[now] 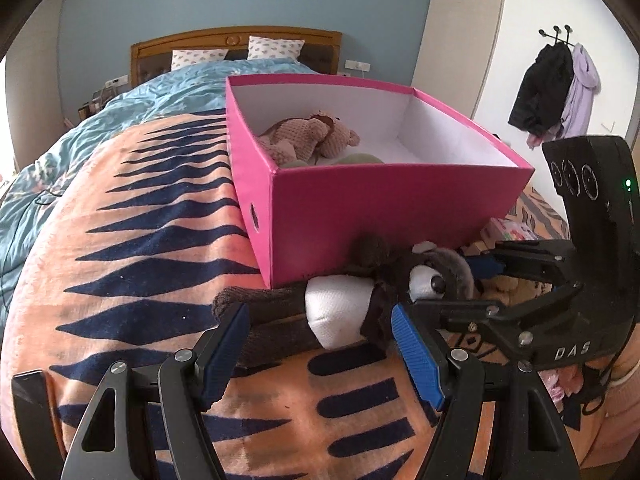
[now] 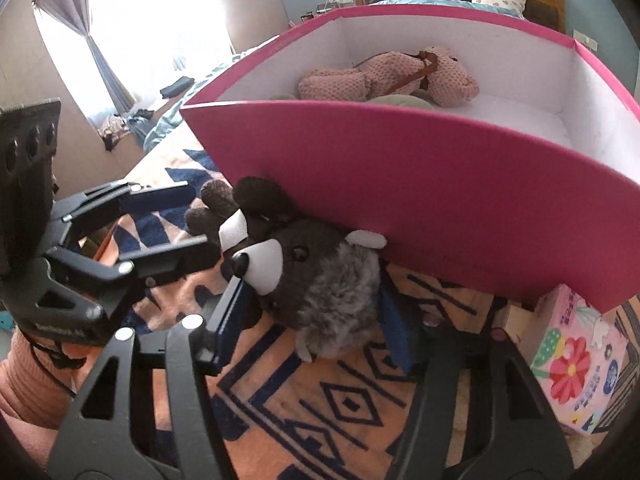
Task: Organize objects
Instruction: 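Move the right gripper to the brown-white plush dog and grasp it, then lift the plush dog into the pink box and open the right gripper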
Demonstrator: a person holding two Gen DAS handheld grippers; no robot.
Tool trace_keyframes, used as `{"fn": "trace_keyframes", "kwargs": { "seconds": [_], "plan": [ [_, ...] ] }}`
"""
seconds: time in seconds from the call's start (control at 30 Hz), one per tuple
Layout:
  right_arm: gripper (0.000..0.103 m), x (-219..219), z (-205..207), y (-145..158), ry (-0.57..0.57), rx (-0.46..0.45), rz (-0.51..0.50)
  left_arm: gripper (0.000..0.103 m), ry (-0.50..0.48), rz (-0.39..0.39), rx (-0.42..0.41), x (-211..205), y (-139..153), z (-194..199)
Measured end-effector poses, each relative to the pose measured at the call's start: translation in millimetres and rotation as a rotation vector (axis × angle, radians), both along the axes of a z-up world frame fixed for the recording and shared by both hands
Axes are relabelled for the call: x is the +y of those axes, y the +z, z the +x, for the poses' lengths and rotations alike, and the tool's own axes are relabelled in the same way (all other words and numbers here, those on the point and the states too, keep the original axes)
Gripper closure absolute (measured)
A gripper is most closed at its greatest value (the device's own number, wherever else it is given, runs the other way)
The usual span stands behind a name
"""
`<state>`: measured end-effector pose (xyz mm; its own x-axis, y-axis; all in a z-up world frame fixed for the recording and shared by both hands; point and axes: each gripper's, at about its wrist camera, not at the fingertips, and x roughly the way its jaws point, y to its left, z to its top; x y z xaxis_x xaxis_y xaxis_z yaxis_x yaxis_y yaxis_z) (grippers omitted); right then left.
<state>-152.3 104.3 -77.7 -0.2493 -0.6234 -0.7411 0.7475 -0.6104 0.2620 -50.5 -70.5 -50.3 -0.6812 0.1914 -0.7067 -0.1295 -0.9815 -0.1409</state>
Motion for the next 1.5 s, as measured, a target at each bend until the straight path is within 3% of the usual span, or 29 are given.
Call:
{"fn": "trace_keyframes", "kwargs": {
  "seconds": [0.33, 0.6, 0.77, 1.0, 1.3, 1.5],
  "plan": [
    [0.046, 27.4, 4.8, 8.9, 0.010, 0.012, -0.044, 0.028, -0.106, 0.004, 0.006, 20.8, 2.9, 12.5],
    [0.047, 54.7, 9.3, 23.5, 0.027, -0.011, -0.106, 0.028, -0.236, 0.079, 0.013, 40.9, 4.8, 22.8],
    [0.047, 68.9, 15.1, 36.9, 0.034, 0.002, -0.137, 0.030, -0.255, 0.077, 0.029, 49.5, 13.7, 27.2],
    [0.048, 79.8, 20.6, 67.7, 0.045, 0.063, -0.190, 0.046, -0.249, 0.057, 0.073, 53.7, 37.6, 27.8],
    [0.049, 81.8, 11.7, 114.3, 0.078, 0.142, -0.282, 0.046, -0.196, -0.017, 0.169, 51.5, 82.8, 14.5],
    [0.049, 68.3, -14.9, 132.6, 0.091, 0.155, -0.334, 0.047, -0.126, -0.082, 0.197, 38.6, 106.3, -11.2]
  ]
}}
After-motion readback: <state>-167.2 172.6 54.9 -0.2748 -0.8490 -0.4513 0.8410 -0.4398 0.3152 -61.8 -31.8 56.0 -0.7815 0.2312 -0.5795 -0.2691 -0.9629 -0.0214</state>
